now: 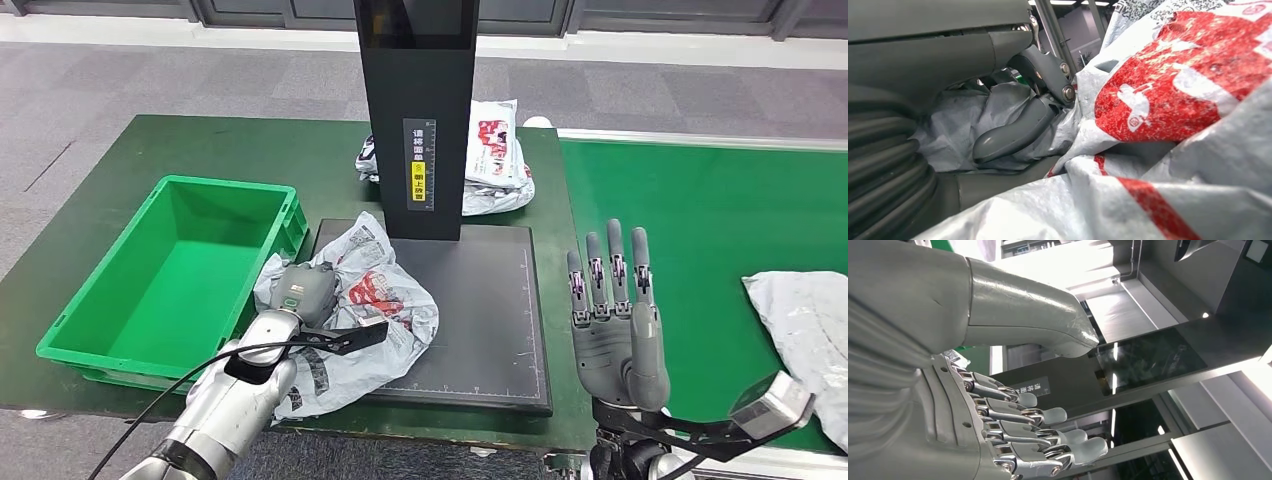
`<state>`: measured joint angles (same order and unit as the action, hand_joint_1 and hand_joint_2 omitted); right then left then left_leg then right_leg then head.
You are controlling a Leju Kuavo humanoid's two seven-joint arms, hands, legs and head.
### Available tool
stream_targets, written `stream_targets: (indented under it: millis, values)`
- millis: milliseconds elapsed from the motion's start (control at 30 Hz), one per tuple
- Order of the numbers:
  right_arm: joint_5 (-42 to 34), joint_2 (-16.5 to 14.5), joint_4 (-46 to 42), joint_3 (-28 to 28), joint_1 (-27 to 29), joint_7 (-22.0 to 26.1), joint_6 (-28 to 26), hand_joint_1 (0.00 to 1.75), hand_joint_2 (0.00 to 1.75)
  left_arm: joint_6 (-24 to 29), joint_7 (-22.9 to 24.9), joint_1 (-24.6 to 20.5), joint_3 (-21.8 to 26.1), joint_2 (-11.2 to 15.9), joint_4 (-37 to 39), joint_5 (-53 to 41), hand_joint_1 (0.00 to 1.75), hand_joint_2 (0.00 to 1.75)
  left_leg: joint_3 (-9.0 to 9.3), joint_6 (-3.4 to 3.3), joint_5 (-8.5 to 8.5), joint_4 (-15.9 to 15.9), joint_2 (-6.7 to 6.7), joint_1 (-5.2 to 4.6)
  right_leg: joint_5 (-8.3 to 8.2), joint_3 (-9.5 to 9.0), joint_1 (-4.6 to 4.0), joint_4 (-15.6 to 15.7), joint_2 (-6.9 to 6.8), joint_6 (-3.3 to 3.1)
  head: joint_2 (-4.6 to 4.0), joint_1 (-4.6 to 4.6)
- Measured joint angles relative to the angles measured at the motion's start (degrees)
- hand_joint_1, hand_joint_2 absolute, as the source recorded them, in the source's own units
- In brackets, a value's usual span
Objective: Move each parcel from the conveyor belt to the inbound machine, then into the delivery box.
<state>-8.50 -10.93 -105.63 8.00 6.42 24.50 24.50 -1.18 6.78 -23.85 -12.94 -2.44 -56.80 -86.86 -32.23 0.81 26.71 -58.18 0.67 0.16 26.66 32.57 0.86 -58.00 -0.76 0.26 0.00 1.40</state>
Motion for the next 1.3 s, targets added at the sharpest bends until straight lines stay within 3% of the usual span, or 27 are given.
stream_targets:
  millis: [233, 300, 400, 433, 900, 1100, 1300]
  values:
    - [0.0, 0.0, 0.0, 0.0, 0.0, 0.0, -0.2, 0.0, 1.75, 2.0, -0.3, 0.2, 0.0, -0.1, -0.3, 0.5, 1.75, 1.75, -0.02, 0.0, 0.0, 0.0, 0.0, 0.0, 0.0, 0.01, 0.0, 0.0, 0.0, 0.0, 0.0, -0.01]
    - [-0.1, 0.0, -0.4, -0.4, 0.5, 0.1, -0.9, 0.0, 1.75, 9.6, -1.6, 2.2, 0.8, -0.3, -2.2, 3.1, 1.75, 1.75, -0.05, 0.01, 0.0, 0.0, 0.05, 0.0, -0.01, 0.07, 0.0, 0.0, 0.03, -0.01, 0.0, 0.01]
    - [-0.7, -0.1, -2.2, -1.7, 1.7, -0.1, -1.5, 0.0, 1.75, 26.1, -3.6, 6.5, 3.7, -1.3, -7.9, 7.7, 1.75, 1.75, -0.33, 0.0, -0.03, 0.0, 0.06, 0.01, -0.02, 0.37, -0.01, 0.0, 0.04, -0.01, 0.0, 0.0]
    - [-0.9, -0.1, -2.6, -2.1, 1.8, -0.1, -1.5, 0.0, 1.75, 28.9, -3.9, 7.2, 4.6, -1.6, -9.4, 8.4, 1.75, 1.75, -0.4, 0.0, -0.03, 0.0, 0.04, 0.01, -0.02, 0.42, -0.01, 0.0, 0.03, 0.0, 0.0, -0.01]
    - [-0.8, -0.3, -4.1, -3.5, 2.6, -0.5, -1.5, 0.0, 1.75, 30.3, -5.7, 11.2, 7.9, -3.0, -15.5, 9.6, 1.75, 1.75, -0.59, 0.0, -0.02, 0.0, 0.05, 0.01, -0.03, 0.63, -0.02, 0.0, 0.03, -0.01, 0.0, 0.0]
    - [-0.7, -0.4, -4.4, -3.9, 3.2, 0.5, -2.8, 0.0, 1.75, 38.6, -13.5, 13.0, 9.4, -3.9, -23.5, 19.9, 1.75, 1.75, -0.67, 0.0, -0.01, 0.0, 0.05, 0.01, -0.03, 0.7, -0.02, 0.0, 0.04, -0.01, 0.0, 0.0]
    - [0.1, -0.5, -4.5, -3.9, 3.7, 1.3, -3.4, 0.0, 1.75, 40.9, -23.6, 16.1, 13.3, -6.1, -36.5, 28.2, 1.75, 1.75, -0.75, 0.0, -0.01, 0.0, 0.05, 0.01, -0.02, 0.77, -0.02, 0.0, 0.03, 0.0, 0.0, 0.0]
